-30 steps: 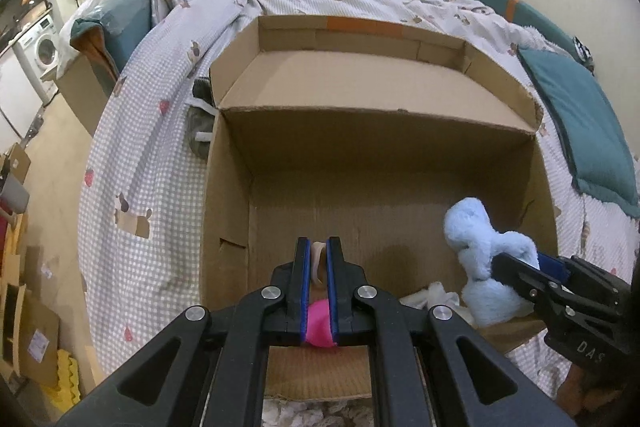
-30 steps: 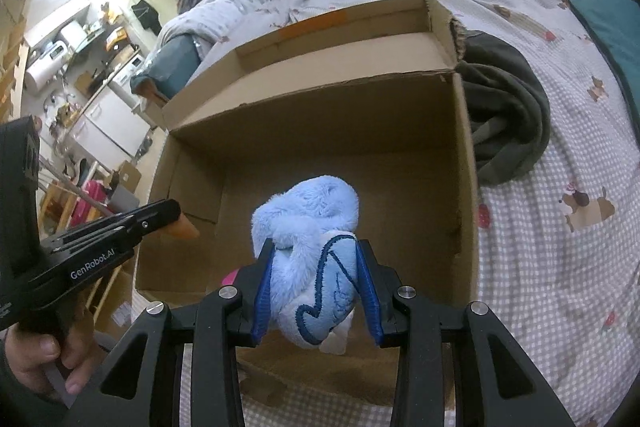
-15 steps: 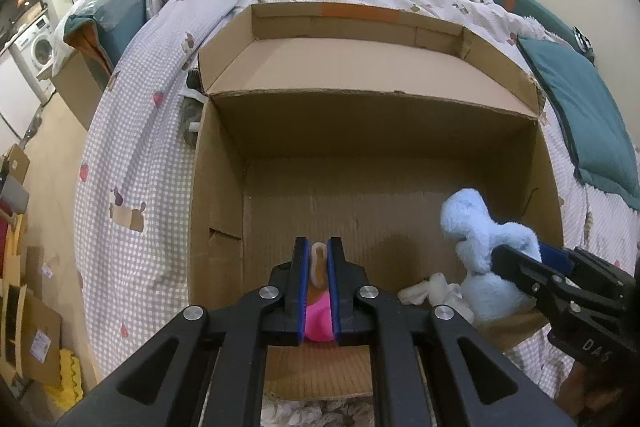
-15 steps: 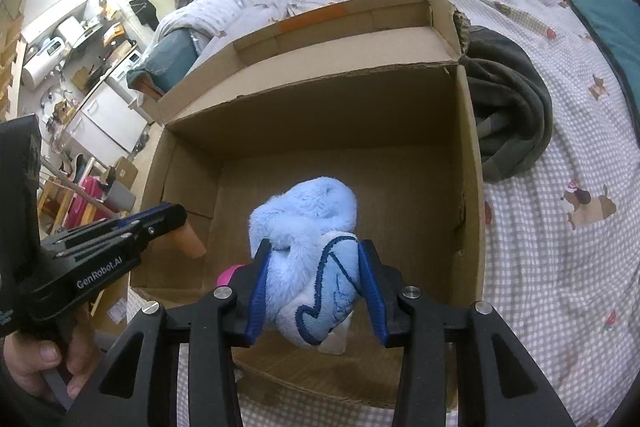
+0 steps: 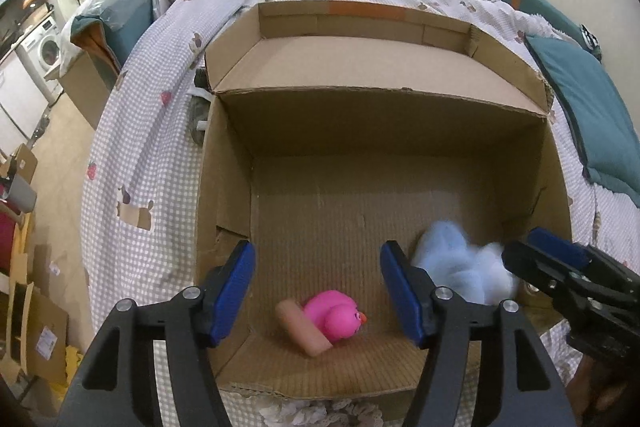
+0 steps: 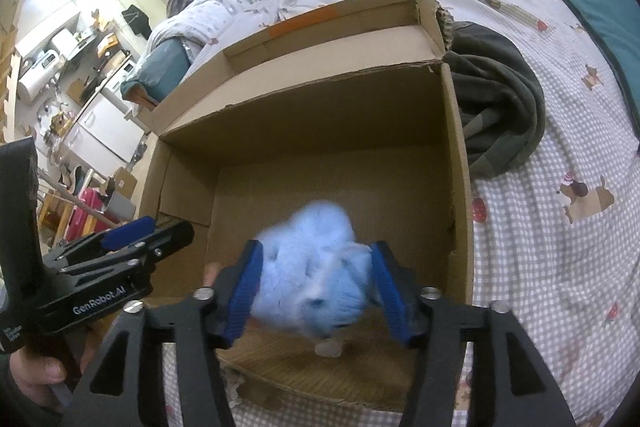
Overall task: Organize soft objects
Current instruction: 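Lower the roller and blue plush into the box and open both grippers, then lift both grippers out of the box toward the lace fabric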
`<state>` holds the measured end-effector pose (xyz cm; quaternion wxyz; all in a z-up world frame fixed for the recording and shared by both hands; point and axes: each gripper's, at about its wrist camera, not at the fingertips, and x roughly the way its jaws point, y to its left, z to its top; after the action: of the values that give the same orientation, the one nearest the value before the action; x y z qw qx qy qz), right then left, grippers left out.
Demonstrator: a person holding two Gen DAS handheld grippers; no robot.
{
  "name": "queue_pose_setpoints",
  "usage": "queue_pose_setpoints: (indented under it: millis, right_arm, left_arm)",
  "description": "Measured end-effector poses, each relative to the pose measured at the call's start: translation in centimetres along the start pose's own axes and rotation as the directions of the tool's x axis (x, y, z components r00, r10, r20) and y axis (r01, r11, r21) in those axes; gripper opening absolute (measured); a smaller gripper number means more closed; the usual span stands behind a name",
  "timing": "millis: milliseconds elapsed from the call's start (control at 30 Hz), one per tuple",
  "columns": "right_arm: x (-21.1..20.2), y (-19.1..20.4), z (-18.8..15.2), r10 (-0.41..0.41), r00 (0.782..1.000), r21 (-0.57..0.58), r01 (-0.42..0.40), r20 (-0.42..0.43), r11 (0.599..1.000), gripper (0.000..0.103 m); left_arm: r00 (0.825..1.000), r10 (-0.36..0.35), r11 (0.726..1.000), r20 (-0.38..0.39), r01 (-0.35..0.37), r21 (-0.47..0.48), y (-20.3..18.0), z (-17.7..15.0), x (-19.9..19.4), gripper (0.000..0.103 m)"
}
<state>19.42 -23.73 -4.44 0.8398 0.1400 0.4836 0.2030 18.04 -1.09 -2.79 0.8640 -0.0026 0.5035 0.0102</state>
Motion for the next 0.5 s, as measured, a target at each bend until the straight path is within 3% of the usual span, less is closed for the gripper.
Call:
queue_pose_setpoints:
  millis: [67,167,500]
  right_arm:
    - [-0.24,0.10,0.08,0.000,1.000,-0.001,0.000,0.016,1.000,0.077]
    - [-0.46,-0.01,0.30,0.010,1.000,0.007,-0.011,0.028,1.000,0.080]
    - [-0.13,-0.10,0.28,0.010,1.000,0.017,-0.010,0.020,1.000,0.080]
  left_arm:
    - [1.000,0.001,1.000,-0.006,-0.001,-0.005,0.10,0.00,0.15,0.062]
    - [1.000,0.001,1.000,-0.011,-0.001,-0.013,0.26,-0.02,0.24,0.062]
    - [1.000,0.008,1.000,-0.003,-0.008,0.009,-0.11,-0.12,0.15,0.062]
